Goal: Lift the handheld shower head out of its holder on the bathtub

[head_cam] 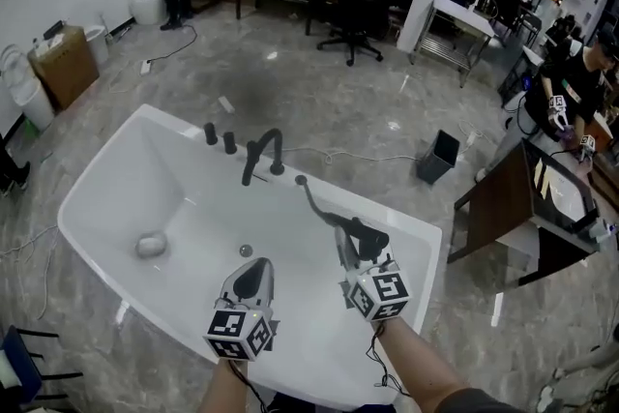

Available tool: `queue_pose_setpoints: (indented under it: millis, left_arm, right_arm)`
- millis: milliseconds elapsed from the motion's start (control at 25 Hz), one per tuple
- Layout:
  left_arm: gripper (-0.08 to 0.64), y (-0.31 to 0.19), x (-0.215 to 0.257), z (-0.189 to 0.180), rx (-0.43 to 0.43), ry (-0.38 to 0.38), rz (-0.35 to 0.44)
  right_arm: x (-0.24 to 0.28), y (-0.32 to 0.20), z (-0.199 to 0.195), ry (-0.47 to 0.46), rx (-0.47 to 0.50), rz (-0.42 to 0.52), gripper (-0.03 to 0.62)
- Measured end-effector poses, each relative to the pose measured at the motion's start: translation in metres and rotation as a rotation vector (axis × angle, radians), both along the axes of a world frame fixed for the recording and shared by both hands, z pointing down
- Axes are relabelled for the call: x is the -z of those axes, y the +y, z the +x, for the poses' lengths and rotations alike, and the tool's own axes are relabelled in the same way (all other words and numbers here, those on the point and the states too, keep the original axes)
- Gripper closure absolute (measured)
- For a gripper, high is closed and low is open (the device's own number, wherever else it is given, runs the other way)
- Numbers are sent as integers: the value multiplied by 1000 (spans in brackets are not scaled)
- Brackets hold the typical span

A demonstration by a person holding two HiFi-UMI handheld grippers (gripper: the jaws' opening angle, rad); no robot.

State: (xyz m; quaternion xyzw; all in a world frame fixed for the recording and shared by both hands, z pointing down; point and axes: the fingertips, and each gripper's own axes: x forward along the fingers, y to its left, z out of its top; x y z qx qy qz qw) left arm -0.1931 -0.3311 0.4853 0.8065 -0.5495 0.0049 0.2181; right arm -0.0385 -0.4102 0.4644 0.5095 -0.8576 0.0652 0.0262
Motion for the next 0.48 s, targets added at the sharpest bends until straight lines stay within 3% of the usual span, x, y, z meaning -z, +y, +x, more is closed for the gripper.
queue_pose_setpoints:
  millis: [200, 480]
  left_arm:
    - [534, 25, 17, 8, -57, 17, 11]
    - [534, 64, 30, 20, -22, -9, 15]
  right_arm:
    - [16, 59, 5, 16, -8, 9, 453]
    - [26, 114, 14, 110, 80, 86, 451]
